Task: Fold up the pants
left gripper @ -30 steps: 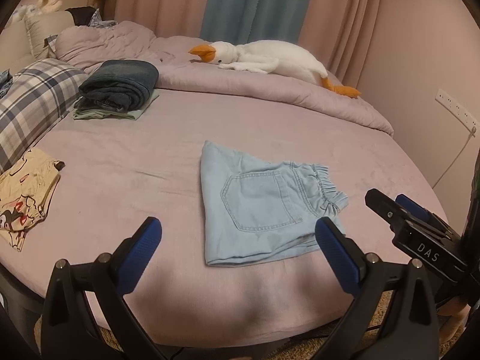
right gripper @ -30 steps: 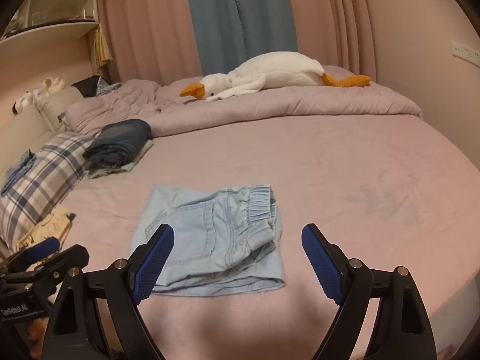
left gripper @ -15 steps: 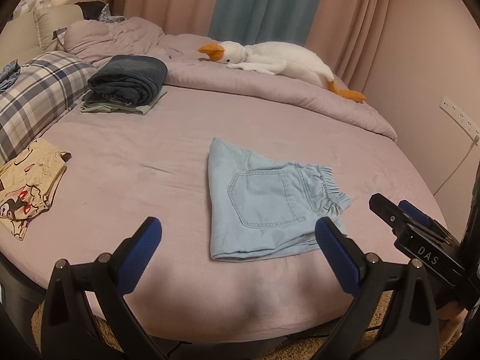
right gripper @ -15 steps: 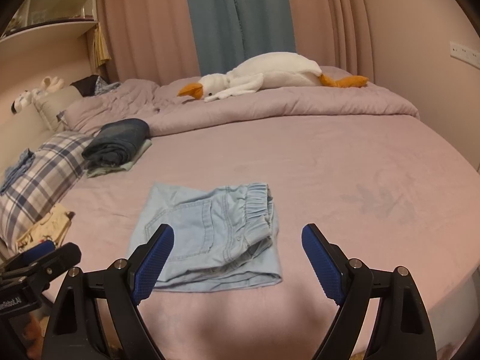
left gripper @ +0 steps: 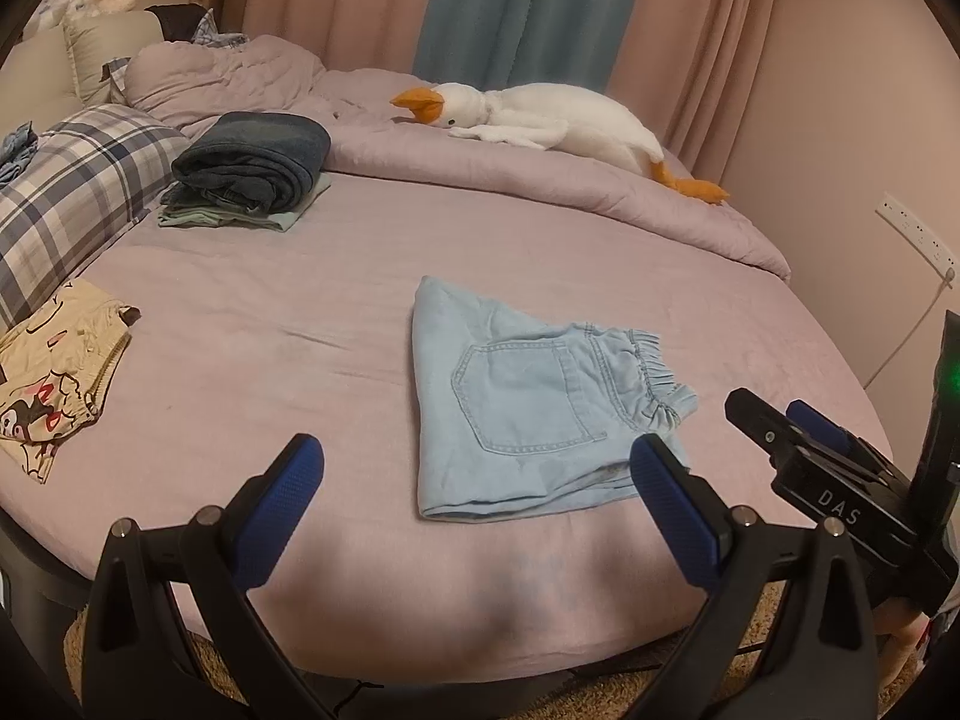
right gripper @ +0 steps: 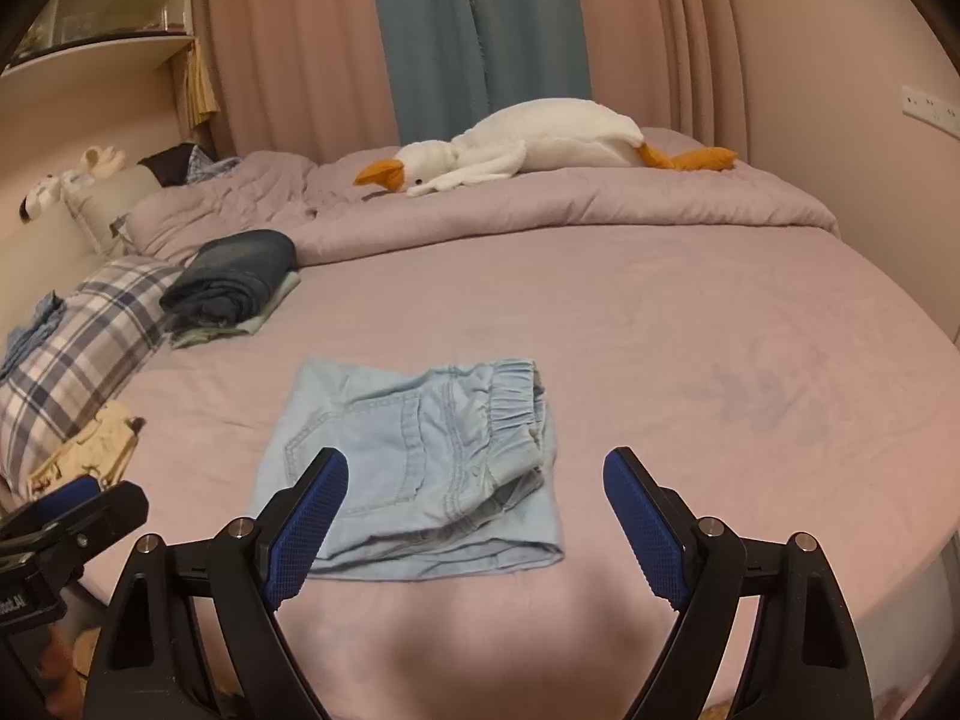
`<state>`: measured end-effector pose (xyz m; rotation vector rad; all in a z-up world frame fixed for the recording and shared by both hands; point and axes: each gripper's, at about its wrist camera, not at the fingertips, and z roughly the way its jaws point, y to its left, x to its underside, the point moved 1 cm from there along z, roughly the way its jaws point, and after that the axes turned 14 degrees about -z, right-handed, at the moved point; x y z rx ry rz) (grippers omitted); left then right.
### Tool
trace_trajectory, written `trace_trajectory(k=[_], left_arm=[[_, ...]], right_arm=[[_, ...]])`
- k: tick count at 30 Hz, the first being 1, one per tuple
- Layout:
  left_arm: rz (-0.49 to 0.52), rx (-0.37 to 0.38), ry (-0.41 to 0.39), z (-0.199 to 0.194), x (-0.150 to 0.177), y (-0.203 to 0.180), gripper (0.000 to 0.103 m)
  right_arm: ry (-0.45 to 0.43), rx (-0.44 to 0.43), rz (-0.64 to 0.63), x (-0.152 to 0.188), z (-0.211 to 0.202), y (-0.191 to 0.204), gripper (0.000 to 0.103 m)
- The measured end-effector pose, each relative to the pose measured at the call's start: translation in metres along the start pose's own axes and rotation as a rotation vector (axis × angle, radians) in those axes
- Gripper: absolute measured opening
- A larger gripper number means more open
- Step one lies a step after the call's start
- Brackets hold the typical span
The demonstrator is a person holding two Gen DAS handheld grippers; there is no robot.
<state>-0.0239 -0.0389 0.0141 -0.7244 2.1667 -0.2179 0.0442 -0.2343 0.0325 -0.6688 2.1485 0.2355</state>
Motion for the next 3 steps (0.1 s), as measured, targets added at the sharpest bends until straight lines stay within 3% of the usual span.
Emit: trace_trajectory(k=[3], left_arm=[[0.003,-0.004,-0.002,0.0003,0.0,-0.0001,0.102]], right_arm=[[0.003,0.004,0.002,0.0,0.0005,0.0002,0.087]])
